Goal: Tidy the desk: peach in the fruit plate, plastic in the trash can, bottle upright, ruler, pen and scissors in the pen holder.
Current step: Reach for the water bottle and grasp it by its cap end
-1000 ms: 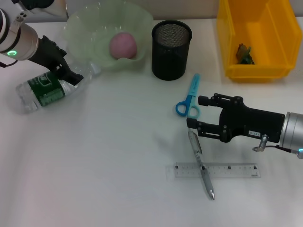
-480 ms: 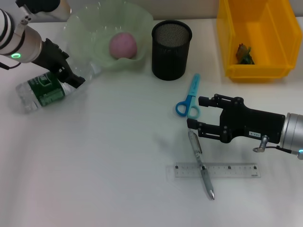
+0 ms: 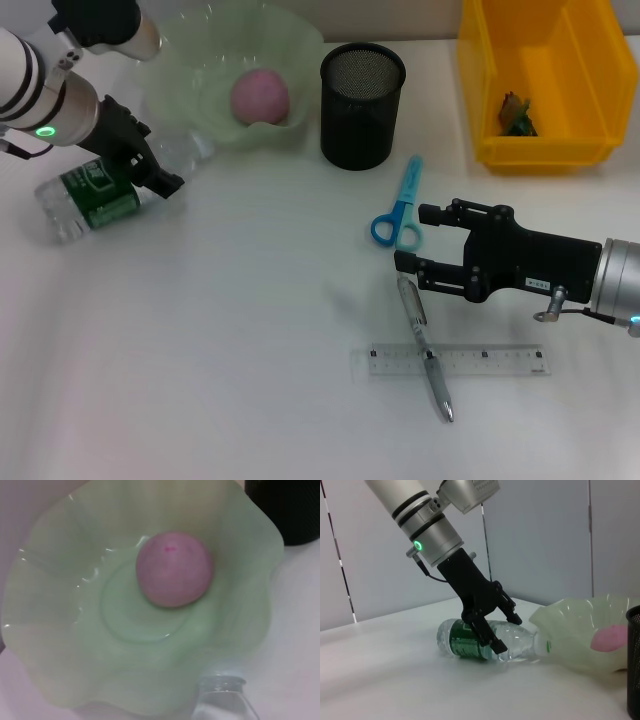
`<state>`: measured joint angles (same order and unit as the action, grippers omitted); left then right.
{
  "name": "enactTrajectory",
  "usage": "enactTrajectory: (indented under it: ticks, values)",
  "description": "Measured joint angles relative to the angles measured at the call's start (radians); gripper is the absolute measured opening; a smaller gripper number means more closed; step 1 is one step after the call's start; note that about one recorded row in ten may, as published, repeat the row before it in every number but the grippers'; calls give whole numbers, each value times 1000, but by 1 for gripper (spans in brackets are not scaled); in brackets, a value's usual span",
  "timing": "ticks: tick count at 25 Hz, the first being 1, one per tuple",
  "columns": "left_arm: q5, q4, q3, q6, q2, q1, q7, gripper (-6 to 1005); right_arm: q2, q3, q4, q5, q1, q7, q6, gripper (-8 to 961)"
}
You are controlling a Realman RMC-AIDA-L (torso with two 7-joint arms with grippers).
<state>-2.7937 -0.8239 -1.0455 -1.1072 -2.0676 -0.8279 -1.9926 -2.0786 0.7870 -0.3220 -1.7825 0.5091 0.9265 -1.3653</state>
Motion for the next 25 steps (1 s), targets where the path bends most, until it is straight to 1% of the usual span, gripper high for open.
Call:
enactTrajectory:
  ticks: [4,19,25]
  values:
    - [0,6,-19,-1,-1,-2,-2,793,0,-1,0,0,2,0,0,721]
    - [3,6,-21,-9,-2,-11,4,791,0,-2,0,0,5,0,2,720]
    - [14,6,-51,-13,-3,-13,6,790,0,-2,0,0,7,0,11,720]
